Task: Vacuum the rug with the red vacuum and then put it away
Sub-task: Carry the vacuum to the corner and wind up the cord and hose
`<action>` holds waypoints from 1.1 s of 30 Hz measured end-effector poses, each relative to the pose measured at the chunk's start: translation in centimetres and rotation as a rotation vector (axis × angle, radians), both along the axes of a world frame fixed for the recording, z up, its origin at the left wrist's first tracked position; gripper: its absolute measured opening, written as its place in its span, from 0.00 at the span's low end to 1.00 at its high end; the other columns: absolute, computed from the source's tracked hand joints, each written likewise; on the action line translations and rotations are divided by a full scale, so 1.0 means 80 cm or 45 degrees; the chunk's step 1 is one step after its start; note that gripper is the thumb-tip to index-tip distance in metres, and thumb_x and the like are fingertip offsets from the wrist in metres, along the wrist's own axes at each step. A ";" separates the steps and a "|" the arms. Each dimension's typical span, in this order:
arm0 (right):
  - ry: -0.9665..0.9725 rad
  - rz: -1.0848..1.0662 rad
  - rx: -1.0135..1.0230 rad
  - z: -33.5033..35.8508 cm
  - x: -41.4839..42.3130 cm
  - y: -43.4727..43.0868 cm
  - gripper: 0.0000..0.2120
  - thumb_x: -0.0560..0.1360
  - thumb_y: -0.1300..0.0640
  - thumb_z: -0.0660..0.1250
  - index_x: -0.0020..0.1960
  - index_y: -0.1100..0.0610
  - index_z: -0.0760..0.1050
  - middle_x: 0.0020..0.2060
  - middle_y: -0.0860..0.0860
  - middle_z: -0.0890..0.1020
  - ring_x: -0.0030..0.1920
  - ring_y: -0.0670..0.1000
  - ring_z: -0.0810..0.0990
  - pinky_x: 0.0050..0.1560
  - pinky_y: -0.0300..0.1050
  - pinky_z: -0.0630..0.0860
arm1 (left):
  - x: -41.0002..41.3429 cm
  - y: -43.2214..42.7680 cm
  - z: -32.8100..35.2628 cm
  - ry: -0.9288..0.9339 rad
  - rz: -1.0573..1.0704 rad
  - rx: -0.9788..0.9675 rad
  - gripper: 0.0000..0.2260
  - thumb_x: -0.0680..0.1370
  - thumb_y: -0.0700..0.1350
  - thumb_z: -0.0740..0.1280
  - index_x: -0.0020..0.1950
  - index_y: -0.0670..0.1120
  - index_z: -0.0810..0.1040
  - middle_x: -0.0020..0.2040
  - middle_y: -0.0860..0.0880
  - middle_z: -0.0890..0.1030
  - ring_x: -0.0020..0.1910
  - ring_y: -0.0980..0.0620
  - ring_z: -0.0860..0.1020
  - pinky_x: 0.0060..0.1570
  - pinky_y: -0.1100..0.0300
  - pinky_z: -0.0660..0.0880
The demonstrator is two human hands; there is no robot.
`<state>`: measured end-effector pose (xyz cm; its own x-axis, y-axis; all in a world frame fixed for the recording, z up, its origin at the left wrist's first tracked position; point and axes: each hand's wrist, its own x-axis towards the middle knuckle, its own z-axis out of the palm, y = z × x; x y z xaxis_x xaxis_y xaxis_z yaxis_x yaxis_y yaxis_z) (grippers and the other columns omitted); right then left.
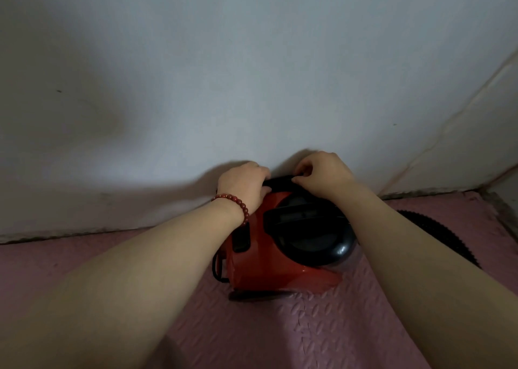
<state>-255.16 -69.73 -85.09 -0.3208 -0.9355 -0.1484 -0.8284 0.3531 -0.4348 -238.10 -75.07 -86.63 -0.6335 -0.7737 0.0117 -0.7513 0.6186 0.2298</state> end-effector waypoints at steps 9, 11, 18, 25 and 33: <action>-0.064 0.027 -0.039 0.007 0.008 0.011 0.07 0.70 0.53 0.72 0.47 0.51 0.82 0.46 0.48 0.83 0.49 0.49 0.80 0.49 0.39 0.74 | -0.008 0.012 0.019 0.323 0.152 0.279 0.14 0.75 0.51 0.68 0.59 0.51 0.77 0.53 0.54 0.80 0.53 0.54 0.77 0.52 0.60 0.73; -0.075 0.037 -0.054 0.012 0.009 0.016 0.06 0.70 0.53 0.72 0.47 0.51 0.82 0.46 0.48 0.83 0.48 0.48 0.79 0.46 0.37 0.71 | -0.009 0.014 0.022 0.354 0.181 0.328 0.14 0.74 0.51 0.69 0.59 0.52 0.77 0.53 0.54 0.79 0.52 0.54 0.77 0.52 0.60 0.73; -0.148 -0.014 -0.147 0.036 0.020 0.042 0.07 0.70 0.54 0.72 0.47 0.52 0.83 0.44 0.49 0.84 0.44 0.45 0.79 0.43 0.34 0.70 | -0.010 0.037 0.046 0.403 0.153 0.462 0.14 0.74 0.50 0.69 0.59 0.50 0.77 0.54 0.52 0.80 0.53 0.53 0.78 0.55 0.60 0.73; -0.302 -0.104 -0.143 0.106 0.025 0.092 0.06 0.69 0.56 0.74 0.46 0.53 0.83 0.40 0.49 0.84 0.43 0.45 0.81 0.45 0.36 0.76 | -0.004 0.092 0.099 0.560 0.055 0.564 0.11 0.73 0.45 0.70 0.55 0.50 0.79 0.50 0.52 0.80 0.48 0.55 0.77 0.45 0.65 0.70; -0.676 -0.353 -0.065 0.190 0.000 0.139 0.05 0.72 0.59 0.73 0.47 0.55 0.80 0.42 0.50 0.82 0.43 0.47 0.81 0.48 0.45 0.81 | -0.026 0.120 0.164 0.797 0.067 0.785 0.08 0.74 0.45 0.70 0.52 0.52 0.78 0.44 0.56 0.79 0.46 0.56 0.78 0.48 0.64 0.71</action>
<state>-255.20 -58.64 -69.86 -0.4480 -0.8376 -0.3125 -0.3733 0.4929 -0.7859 -240.22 -65.48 -73.53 -0.6142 -0.7846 -0.0848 -0.3997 0.2167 0.8907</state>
